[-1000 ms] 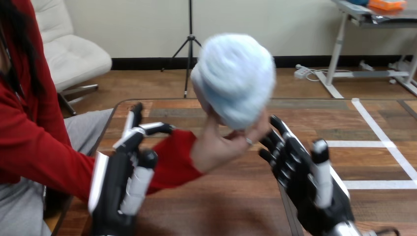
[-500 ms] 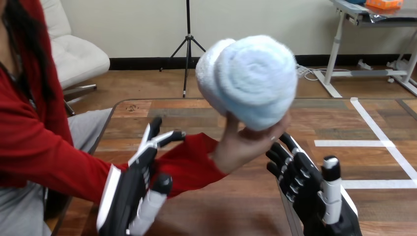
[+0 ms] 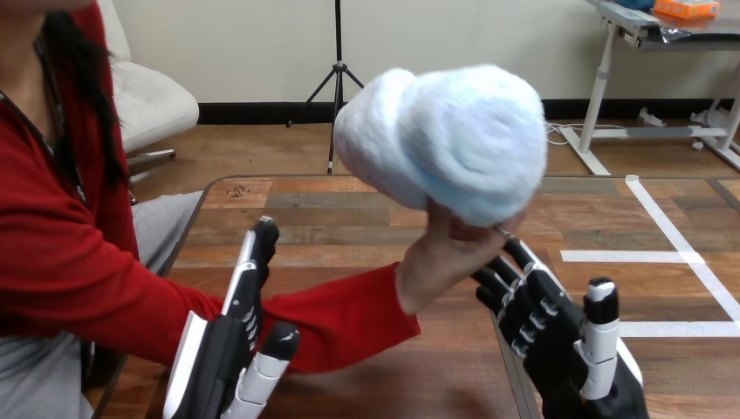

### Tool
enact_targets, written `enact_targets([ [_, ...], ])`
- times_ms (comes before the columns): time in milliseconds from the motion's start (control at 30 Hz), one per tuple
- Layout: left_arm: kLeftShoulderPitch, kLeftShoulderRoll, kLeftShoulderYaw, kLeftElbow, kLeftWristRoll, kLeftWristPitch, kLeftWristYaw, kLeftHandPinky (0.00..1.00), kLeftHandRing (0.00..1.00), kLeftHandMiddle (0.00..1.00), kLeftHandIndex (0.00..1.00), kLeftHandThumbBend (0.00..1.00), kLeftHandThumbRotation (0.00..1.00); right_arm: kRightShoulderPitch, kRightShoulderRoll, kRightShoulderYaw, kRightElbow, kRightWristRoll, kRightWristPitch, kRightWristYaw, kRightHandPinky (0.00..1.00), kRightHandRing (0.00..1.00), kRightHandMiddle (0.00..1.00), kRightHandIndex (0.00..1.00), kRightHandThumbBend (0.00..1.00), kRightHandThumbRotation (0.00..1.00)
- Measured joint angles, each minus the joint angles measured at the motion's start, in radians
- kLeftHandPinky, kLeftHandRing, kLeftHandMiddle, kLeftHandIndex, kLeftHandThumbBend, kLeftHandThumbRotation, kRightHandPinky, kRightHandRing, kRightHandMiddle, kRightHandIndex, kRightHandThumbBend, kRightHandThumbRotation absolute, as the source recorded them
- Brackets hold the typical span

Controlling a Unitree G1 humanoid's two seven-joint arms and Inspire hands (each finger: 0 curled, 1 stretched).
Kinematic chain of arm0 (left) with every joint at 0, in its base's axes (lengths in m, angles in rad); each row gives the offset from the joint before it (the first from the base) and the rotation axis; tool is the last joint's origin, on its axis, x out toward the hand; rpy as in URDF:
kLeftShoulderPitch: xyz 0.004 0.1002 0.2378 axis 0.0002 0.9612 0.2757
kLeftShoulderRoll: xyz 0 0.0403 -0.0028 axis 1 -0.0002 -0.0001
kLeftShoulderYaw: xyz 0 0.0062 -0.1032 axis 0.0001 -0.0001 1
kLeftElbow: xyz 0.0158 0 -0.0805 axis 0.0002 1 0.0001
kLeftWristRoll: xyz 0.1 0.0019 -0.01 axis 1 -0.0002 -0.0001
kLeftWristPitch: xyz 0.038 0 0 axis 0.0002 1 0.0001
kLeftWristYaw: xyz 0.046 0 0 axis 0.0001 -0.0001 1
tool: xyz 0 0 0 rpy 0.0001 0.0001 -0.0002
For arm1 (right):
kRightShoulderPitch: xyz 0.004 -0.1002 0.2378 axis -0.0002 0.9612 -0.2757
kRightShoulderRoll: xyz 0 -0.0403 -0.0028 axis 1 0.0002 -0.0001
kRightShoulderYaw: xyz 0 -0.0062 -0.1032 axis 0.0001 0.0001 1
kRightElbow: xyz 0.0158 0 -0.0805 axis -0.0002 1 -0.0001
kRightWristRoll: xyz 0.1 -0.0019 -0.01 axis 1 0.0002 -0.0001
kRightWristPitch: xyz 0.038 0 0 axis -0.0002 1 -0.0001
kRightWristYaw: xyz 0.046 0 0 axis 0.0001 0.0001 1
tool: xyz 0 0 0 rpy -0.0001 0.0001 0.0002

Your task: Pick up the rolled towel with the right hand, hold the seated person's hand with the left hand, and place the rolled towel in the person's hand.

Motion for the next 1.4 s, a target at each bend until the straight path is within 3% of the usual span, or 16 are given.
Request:
enact_targets([
  [700,-0.004,0.001,-0.008,0.0,-0.005,0.032,-0.044,1.0,1.0,1.0,1.0,1.0,1.0,0.005,-0.005,-0.024,-0.026,0.011,-0.006,0.0,0.8,0.83,0.83,0.81,1.0,1.0],
  [1200,-0.005,0.001,-0.012,-0.012,-0.004,0.086,-0.054,1.0,1.0,1.0,1.0,1.0,1.0,0.005,-0.005,-0.021,-0.041,0.04,-0.001,0.01,0.76,0.81,0.8,0.75,1.0,1.0],
  [1400,-0.005,0.002,-0.012,-0.021,-0.011,0.097,-0.058,1.0,1.0,1.0,1.0,1.0,1.0,0.005,-0.005,-0.021,-0.049,0.04,0.003,0.008,0.76,0.81,0.81,0.78,1.0,1.0],
])
